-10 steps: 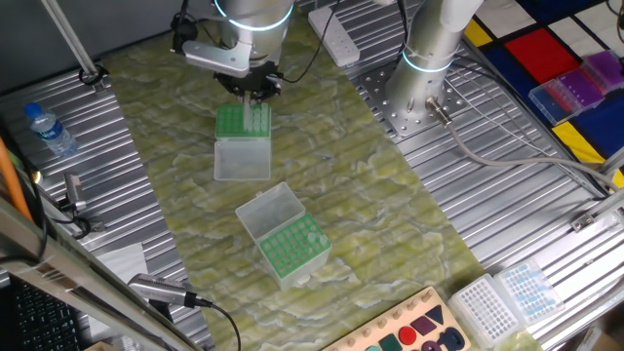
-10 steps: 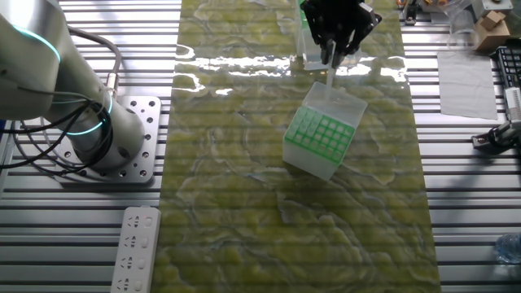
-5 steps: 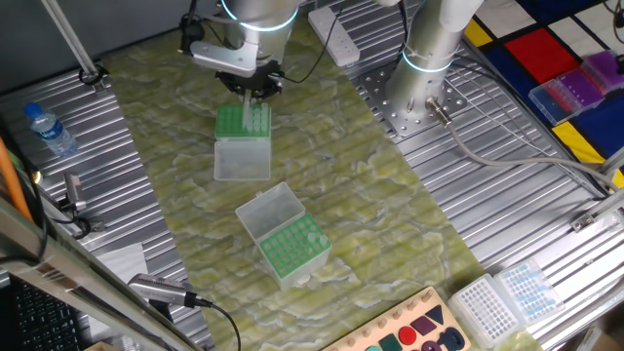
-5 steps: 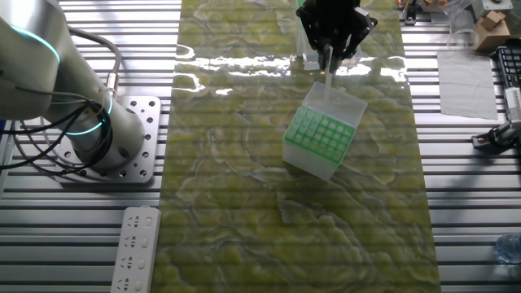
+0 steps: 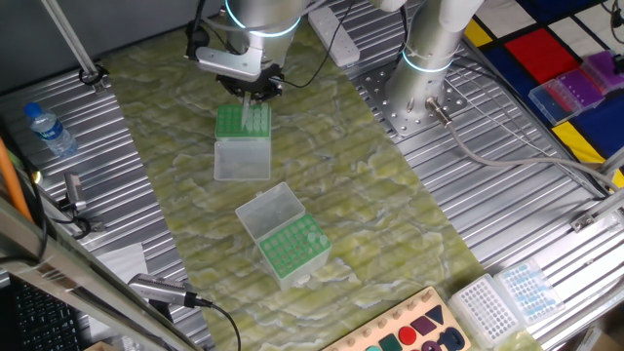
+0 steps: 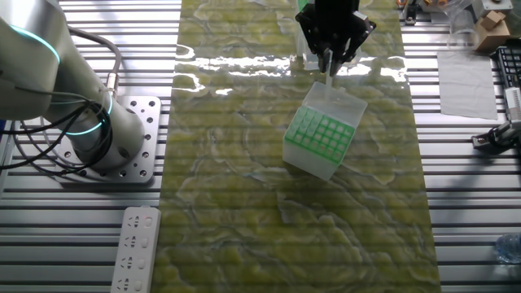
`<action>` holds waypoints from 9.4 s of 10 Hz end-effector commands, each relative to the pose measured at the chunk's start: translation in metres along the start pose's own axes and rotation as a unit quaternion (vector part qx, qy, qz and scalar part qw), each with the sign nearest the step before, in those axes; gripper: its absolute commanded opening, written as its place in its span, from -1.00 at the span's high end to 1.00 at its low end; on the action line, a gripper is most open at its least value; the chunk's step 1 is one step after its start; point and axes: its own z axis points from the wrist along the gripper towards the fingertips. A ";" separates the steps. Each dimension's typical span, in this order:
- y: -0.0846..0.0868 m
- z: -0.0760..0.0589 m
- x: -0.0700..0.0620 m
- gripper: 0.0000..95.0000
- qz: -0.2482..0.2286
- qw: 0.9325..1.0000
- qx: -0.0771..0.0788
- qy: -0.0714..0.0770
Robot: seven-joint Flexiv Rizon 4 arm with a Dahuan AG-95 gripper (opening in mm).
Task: Transfer all large pipette tips from one holder to another
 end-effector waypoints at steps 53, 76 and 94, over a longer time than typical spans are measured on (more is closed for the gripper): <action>0.144 -0.046 -0.202 1.00 0.386 0.897 -0.218 -0.002; 0.168 0.004 -0.230 0.60 0.377 0.903 -0.202 -0.027; 0.174 0.039 -0.242 0.60 0.374 0.908 -0.183 -0.040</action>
